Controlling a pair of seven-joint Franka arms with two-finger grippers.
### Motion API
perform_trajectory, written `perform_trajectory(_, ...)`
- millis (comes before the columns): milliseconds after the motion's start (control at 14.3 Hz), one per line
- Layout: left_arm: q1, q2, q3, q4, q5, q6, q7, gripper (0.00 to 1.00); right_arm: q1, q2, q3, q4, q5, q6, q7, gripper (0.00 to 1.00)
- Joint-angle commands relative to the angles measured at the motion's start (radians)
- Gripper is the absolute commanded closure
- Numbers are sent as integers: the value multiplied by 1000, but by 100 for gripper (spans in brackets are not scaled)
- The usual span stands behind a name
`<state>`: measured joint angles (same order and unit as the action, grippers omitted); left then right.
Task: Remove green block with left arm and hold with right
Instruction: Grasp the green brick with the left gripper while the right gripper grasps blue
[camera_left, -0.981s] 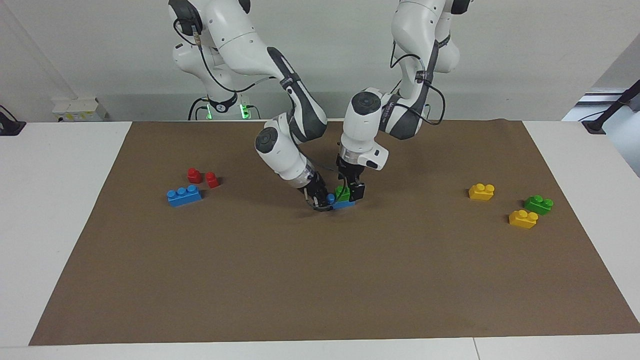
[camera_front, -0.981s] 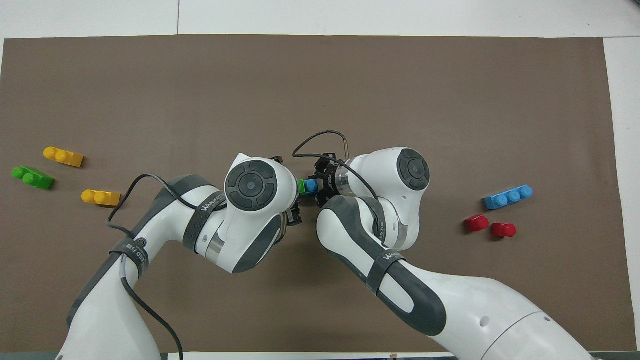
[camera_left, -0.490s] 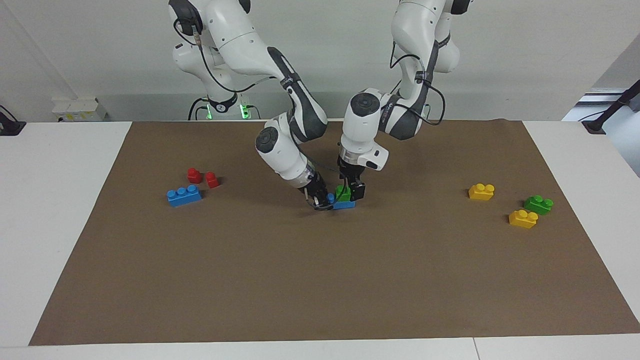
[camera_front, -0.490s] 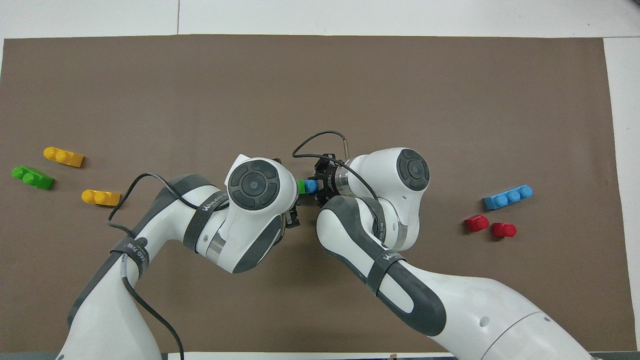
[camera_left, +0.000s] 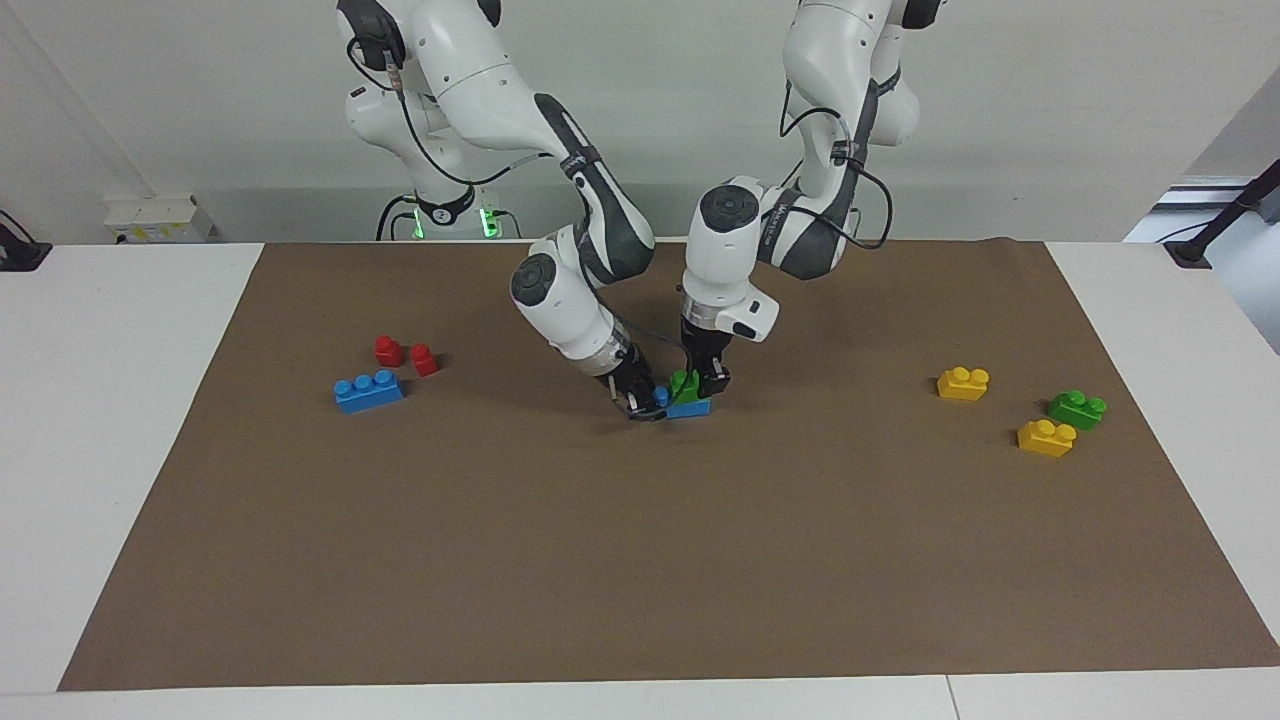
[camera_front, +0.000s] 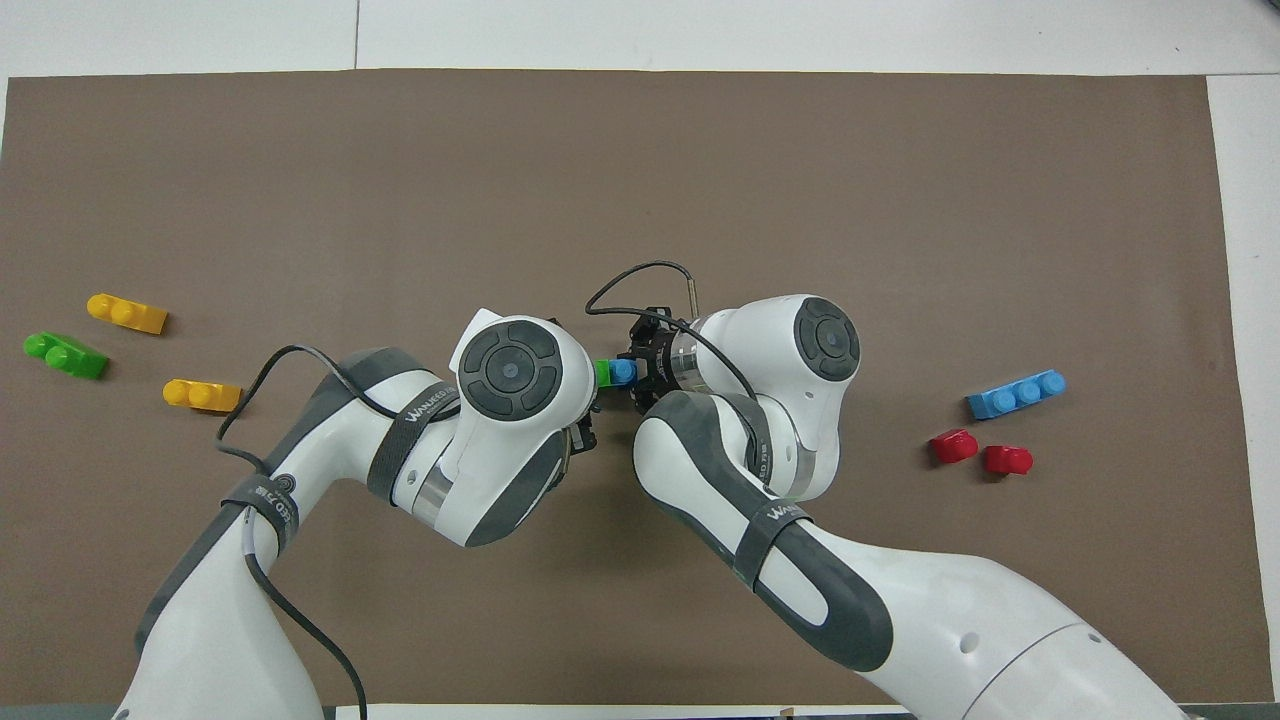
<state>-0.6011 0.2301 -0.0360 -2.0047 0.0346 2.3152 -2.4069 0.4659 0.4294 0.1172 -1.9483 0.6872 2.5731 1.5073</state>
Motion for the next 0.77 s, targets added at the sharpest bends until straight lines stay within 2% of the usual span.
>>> perform_trajectory(0,-22,-2,4,-5,-2,-8,31,100,-1,0,-1,-8,25,30,-16,100)
perform_trajectory(210,-19,-24,4,-5,-2,-22,34,100,2,0,-1,-8,25,32,-18,100)
perform_trajectory(701,29,-150,7,8,-4,-134,112,100,-16,3,-4,24,21,18,-19,100)
